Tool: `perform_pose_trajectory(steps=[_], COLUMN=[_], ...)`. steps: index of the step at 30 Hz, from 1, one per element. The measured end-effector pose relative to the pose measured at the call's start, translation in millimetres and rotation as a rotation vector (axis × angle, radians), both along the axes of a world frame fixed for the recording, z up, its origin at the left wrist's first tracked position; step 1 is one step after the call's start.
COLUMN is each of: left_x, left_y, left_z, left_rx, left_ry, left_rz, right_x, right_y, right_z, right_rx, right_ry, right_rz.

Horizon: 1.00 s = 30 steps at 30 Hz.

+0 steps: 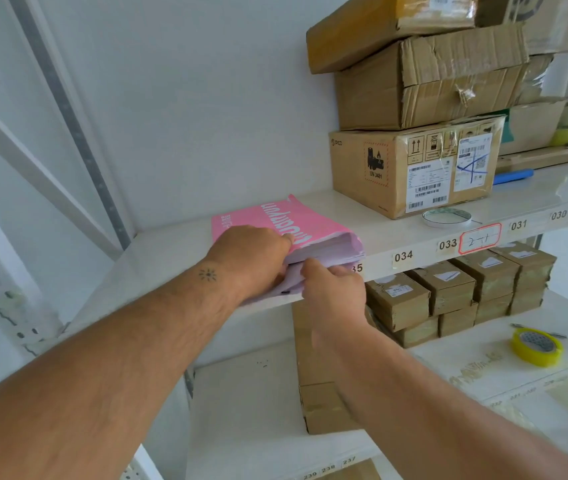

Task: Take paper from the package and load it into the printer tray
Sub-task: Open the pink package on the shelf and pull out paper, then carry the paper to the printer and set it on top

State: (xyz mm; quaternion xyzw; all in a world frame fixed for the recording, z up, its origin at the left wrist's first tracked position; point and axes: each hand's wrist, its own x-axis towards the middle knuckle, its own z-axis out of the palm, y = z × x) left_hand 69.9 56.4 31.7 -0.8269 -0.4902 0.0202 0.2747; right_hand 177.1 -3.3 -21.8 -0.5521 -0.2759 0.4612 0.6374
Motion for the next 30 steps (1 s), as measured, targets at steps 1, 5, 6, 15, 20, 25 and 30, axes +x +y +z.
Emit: perform_pose_trajectory(steps=[1, 5, 6, 15, 20, 25, 30], left_x=[-0.5, -3.9, -3.6, -10.2, -12.1, -14.4, -13.4], left_y=[0.7, 4.3, 3.7, -1.0, 5.0, 5.4, -1.1], left_z=[1.8, 2.0, -0.1, -7.1, -7.2, -8.9, -10.9], left_rx=[-0.014, -0.022, -0.023, -0.074, -0.099, -0.103, -0.133], left_ry=[-0.007, 0.014, 0.023, -0.144, -0.223, -0.236, -0.297], left_rz=[0.004, 0.028, 0.026, -0.001, -0.002, -0.003, 0.032], right_x=[4.0, 20.6, 22.9, 17.3, 9.1, 15.1, 31.6], right_y=[-13.4, -74.3, -81.0, -61.8, -71.5, -106.3, -145.6], right_z=[2.3, -4.4, -9.8, -19.5, -12.6, -13.1, -13.8], right_rx=[0.010, 0.051, 0.029, -0.022, 0.028, 0.063, 0.094], right_ry=[-0.001, 0.066, 0.098, 0.263, 0.240, 0.198, 0.191], right_rz=[0.000, 0.052, 0.073, 0.138, 0.045, 0.044, 0.073])
